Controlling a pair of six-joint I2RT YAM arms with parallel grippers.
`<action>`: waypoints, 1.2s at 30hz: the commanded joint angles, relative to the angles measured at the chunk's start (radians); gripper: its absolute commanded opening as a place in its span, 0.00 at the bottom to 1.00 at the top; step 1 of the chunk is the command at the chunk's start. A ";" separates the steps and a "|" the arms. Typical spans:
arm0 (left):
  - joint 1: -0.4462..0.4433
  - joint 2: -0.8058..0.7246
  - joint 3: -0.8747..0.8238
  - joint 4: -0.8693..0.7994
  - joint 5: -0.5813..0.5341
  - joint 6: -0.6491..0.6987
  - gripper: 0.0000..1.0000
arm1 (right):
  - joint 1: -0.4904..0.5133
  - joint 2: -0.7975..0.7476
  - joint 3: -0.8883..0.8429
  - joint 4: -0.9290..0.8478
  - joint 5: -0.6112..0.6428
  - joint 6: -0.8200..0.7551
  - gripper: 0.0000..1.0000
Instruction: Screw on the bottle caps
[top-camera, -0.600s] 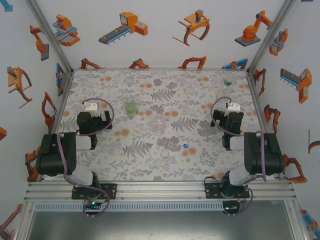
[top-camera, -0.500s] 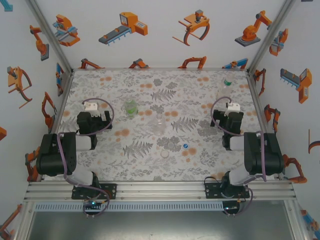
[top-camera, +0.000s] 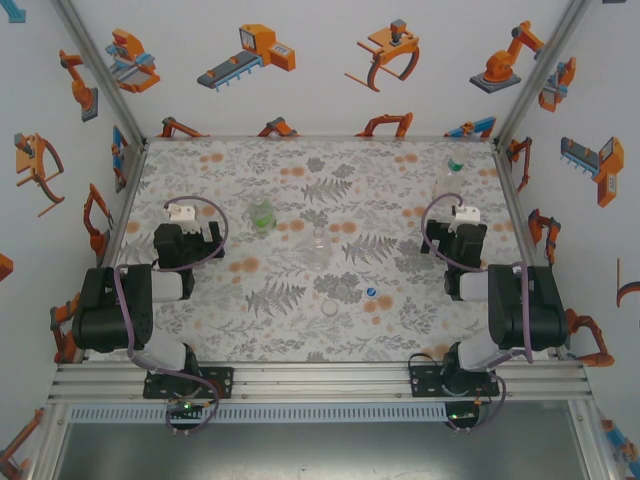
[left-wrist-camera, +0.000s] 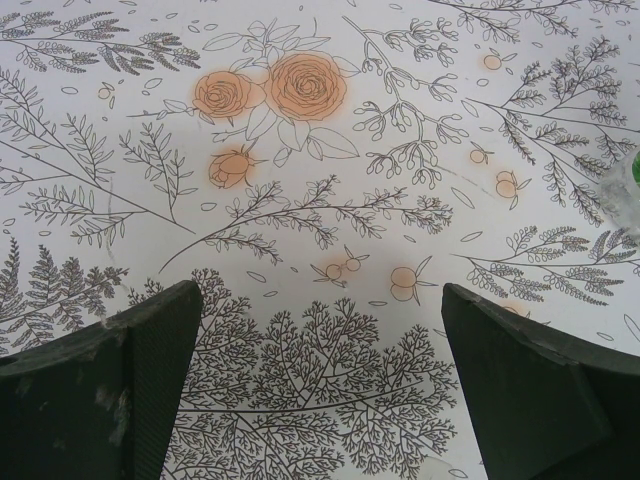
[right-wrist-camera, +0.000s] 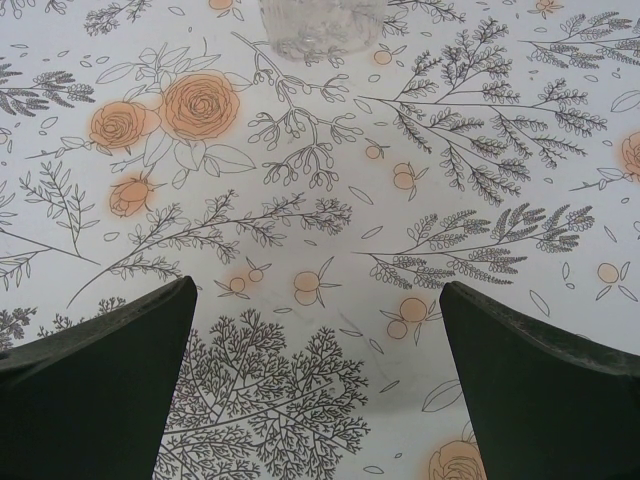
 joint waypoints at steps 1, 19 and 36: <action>-0.001 -0.004 0.020 0.018 0.001 -0.016 0.97 | -0.008 0.001 0.027 0.004 -0.009 -0.005 0.99; 0.000 -0.003 0.020 0.019 0.005 -0.017 0.97 | -0.008 0.001 0.027 0.004 -0.009 -0.005 0.99; 0.017 -0.002 0.021 0.016 0.026 -0.030 0.97 | -0.008 -0.032 0.016 0.003 -0.038 -0.014 0.99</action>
